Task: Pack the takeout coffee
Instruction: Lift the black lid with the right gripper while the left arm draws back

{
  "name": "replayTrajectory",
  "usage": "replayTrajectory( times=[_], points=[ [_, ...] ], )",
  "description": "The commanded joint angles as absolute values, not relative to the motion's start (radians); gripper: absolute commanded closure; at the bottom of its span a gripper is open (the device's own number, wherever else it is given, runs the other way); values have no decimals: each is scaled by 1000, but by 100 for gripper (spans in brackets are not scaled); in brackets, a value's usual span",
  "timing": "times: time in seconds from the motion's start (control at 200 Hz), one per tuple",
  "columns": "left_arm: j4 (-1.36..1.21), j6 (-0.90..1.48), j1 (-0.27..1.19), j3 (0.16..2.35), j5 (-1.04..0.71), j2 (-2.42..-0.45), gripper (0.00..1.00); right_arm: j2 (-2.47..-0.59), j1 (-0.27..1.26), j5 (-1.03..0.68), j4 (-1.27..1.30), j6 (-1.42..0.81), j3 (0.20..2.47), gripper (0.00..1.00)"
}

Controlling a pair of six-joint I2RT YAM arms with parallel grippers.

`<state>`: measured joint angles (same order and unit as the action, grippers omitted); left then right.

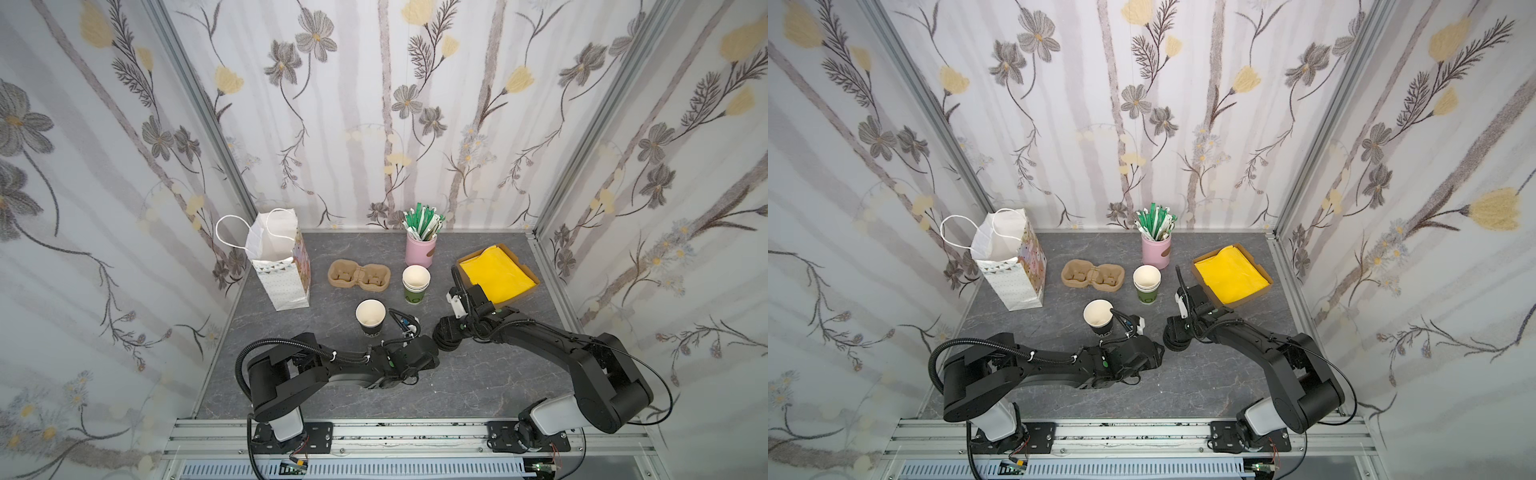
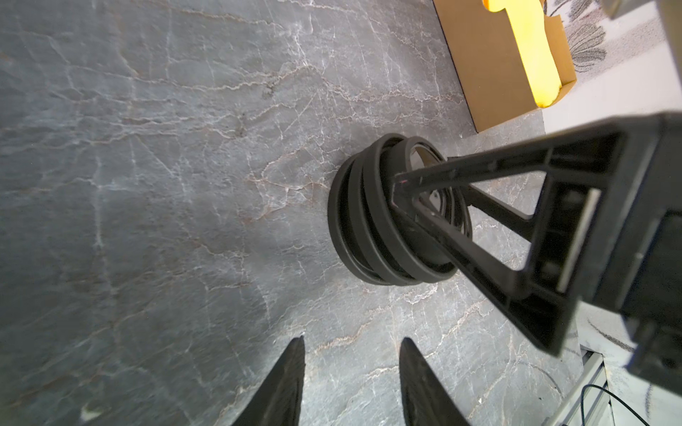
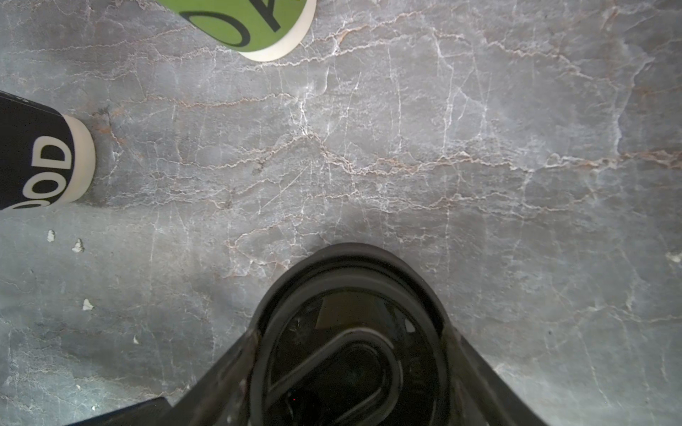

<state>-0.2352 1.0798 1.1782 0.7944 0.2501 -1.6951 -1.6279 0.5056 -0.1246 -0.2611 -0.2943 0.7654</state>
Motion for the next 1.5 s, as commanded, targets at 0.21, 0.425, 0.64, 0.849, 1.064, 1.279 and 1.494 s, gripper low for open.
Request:
replayTrajectory(
  times=[0.21,0.425,0.64,0.849,1.064,1.279,1.494],
  points=[
    [-255,1067,1174,785,262,-1673,56,-1603,507,-113,-256,-285,776,32],
    [-255,1058,1175,782,265,-1648,56,-1541,507,-85,-277,-282,782,32],
    [-254,1044,1174,781,261,-1619,56,-1501,507,-77,-307,-282,798,32],
    [-207,983,1175,805,259,-1561,56,-1456,507,-82,-331,-297,809,33],
    [-109,900,1176,852,258,-1454,59,-1416,510,-105,-357,-315,833,33],
    [64,795,1172,923,336,-1358,59,-1336,518,-122,-386,-322,861,34],
    [186,727,1127,939,418,-1263,59,-1270,560,-114,-414,-326,893,35]
  ],
)
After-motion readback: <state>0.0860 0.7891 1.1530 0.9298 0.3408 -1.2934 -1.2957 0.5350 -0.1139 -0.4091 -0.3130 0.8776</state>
